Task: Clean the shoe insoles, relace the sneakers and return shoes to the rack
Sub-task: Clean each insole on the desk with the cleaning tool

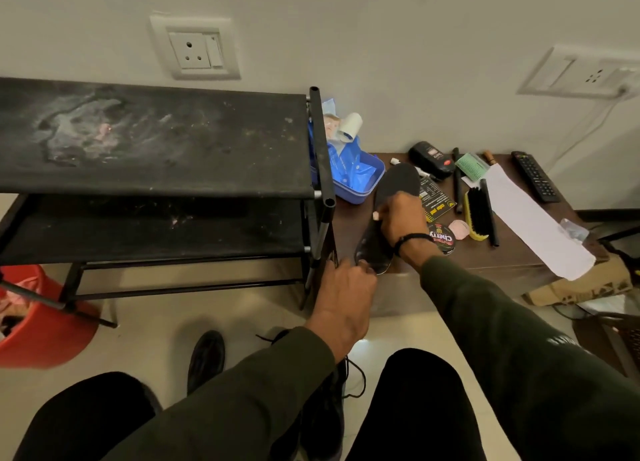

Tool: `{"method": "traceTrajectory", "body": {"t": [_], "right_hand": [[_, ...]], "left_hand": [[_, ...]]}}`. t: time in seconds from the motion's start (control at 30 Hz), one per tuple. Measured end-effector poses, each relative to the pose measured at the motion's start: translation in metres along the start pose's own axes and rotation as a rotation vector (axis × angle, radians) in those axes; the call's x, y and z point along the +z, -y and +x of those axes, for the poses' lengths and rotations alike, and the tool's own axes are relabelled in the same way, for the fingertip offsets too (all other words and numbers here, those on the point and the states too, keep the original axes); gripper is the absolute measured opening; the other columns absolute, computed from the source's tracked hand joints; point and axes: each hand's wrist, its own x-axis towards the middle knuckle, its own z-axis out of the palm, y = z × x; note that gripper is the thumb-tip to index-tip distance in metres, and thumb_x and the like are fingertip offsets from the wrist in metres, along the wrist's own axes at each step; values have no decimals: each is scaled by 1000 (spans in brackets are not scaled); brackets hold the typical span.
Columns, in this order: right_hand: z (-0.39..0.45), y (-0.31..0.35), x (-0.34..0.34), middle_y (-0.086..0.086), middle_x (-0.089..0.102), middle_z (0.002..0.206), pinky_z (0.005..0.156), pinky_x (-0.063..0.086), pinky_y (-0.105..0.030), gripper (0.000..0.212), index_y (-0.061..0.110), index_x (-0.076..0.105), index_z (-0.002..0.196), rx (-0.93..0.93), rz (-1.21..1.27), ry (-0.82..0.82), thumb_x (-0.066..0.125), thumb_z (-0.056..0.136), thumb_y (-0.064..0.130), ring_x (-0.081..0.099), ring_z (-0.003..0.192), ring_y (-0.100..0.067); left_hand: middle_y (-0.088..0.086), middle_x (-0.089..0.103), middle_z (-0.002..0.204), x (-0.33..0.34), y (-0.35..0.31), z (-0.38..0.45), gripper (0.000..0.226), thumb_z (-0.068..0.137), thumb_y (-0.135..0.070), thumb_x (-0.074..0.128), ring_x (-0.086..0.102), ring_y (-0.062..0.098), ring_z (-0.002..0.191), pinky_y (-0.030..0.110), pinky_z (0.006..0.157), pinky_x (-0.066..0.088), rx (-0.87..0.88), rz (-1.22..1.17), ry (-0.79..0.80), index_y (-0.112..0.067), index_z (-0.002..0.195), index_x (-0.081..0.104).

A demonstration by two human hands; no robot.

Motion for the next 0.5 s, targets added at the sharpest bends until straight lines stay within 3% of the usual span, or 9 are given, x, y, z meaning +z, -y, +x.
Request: {"method": "traceTrajectory", "body": {"t": [0.23,0.4,0.5], "right_hand": [[5,3,-11,-13,73,98,79,54,-31,16,9,78,96,78,63,90,67,87,4,67,90,-29],[-59,7,-7,0,73,89,67,43,-17,11,17,80,89,-98,119,143,70,89,12,64,79,-13],[-75,3,-7,2,70,90,69,42,-14,20,21,81,87,-201,116,174,70,83,4,64,81,-12]], "left_hand": [[8,54,131,-6,2,-1,60,79,-6,68,47,30,119,44,97,47,9,-54,72,-13,136,52],[4,56,128,-12,7,-5,52,82,-7,67,42,29,127,44,98,47,-1,-89,87,-18,131,55],[3,58,127,-11,5,-7,44,85,-11,65,41,28,128,43,98,47,-2,-82,67,-19,127,57]]}}
